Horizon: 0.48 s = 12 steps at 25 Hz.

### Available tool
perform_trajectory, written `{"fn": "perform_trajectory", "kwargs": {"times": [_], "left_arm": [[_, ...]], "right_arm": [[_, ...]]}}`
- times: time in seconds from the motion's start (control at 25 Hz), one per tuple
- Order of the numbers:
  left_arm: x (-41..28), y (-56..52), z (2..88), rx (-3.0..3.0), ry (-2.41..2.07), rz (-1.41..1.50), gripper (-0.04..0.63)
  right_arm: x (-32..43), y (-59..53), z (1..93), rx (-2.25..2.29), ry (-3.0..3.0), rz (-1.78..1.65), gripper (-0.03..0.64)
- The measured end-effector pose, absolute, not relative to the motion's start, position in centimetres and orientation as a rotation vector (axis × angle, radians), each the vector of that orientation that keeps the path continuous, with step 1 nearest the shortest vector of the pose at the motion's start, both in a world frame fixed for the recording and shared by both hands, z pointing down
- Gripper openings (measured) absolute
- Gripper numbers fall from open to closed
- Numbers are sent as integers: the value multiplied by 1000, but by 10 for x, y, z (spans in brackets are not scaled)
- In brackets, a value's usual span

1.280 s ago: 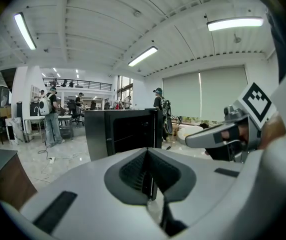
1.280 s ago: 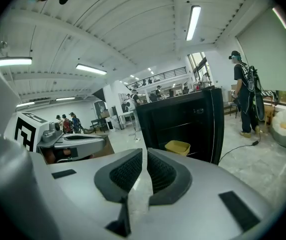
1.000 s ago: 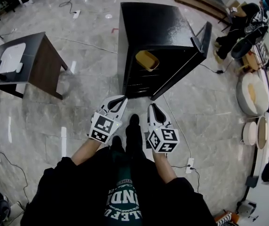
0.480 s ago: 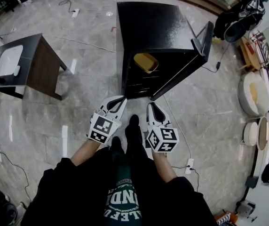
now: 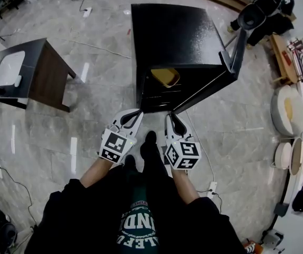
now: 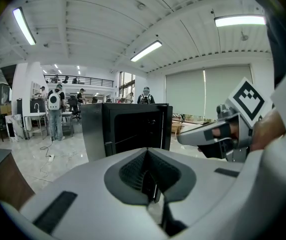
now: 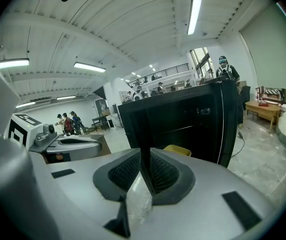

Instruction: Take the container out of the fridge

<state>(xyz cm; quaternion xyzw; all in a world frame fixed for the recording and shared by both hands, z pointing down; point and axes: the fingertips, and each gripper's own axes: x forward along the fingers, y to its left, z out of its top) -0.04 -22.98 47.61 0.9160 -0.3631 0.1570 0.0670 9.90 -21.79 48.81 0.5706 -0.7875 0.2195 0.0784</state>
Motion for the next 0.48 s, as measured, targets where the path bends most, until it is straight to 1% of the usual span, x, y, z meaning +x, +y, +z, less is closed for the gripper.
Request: {"fn": "perform_trajectory", "kwargs": {"times": [0.2, 0.36, 0.48], "left_arm": [[4, -241, 481, 2751, -1089, 484, 14], [7, -246, 484, 2746, -1082, 485, 14], [9, -245, 487, 2745, -1074, 488, 14]], "right_arm": [[101, -236, 494, 1711, -2355, 652, 44], [105, -247, 500, 1716, -2351, 667, 84], [111, -253, 506, 1729, -2334, 667, 94]]}}
